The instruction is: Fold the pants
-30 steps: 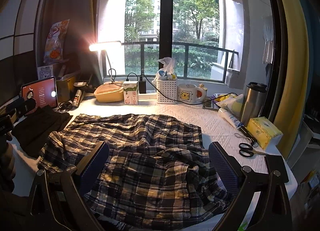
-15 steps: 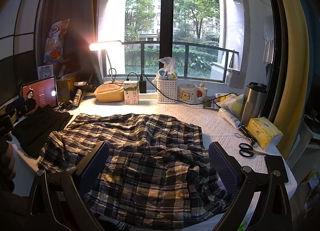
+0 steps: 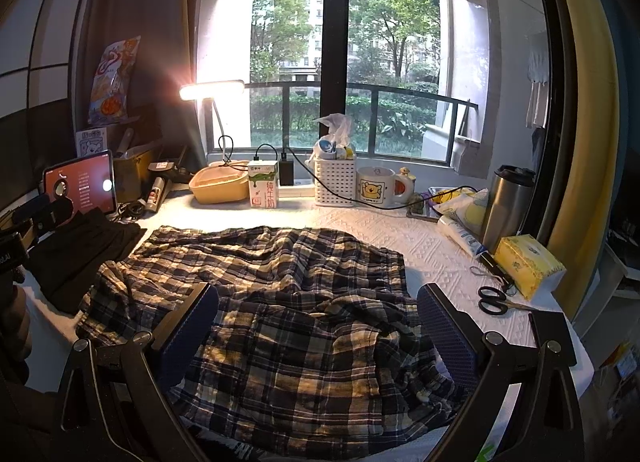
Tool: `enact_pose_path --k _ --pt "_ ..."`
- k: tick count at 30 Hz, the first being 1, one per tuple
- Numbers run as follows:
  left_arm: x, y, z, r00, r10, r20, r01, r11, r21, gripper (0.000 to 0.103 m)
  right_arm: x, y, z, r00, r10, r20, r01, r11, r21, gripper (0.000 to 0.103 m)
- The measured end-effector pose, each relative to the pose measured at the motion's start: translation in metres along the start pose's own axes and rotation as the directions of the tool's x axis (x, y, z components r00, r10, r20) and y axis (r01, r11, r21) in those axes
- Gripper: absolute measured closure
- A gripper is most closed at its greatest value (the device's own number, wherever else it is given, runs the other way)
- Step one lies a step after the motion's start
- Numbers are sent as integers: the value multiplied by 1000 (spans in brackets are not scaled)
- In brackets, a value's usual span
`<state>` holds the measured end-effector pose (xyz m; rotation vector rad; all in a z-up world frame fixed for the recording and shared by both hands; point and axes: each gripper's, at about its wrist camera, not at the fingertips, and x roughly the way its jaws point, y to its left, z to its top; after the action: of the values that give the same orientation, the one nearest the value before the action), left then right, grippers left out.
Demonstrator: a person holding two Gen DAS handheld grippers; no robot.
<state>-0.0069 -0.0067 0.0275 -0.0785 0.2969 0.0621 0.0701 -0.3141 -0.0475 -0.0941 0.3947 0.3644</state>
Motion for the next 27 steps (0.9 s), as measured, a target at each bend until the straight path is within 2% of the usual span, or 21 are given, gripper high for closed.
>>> enact_pose_path --k 27 --pt "-3 2 0 1000 0 9 0 1000 8 0 0 3 1 1000 3 0 -3 1000 -7 3"
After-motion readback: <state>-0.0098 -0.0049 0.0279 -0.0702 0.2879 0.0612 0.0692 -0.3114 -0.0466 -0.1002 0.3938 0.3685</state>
